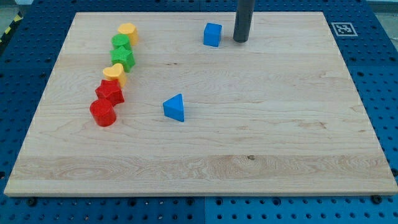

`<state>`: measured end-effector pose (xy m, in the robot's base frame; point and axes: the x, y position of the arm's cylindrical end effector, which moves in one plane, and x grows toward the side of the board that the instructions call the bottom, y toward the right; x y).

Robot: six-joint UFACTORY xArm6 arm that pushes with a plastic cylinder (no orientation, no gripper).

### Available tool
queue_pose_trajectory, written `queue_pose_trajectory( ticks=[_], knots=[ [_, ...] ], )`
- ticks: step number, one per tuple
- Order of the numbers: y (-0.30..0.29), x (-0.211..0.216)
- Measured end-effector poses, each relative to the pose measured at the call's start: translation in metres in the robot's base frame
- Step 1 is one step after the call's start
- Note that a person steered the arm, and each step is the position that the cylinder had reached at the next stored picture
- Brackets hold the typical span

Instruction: Slide blue cube above yellow hexagon

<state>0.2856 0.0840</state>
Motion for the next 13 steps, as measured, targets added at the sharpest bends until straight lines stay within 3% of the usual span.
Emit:
queue_pose_trajectory(
  ticks=[4, 5, 9, 13],
  knots=[
    [-0.109, -0.017],
    [-0.122, -0.032],
    [-0.136, -0.023],
    [-0.202, -0.05]
  ],
)
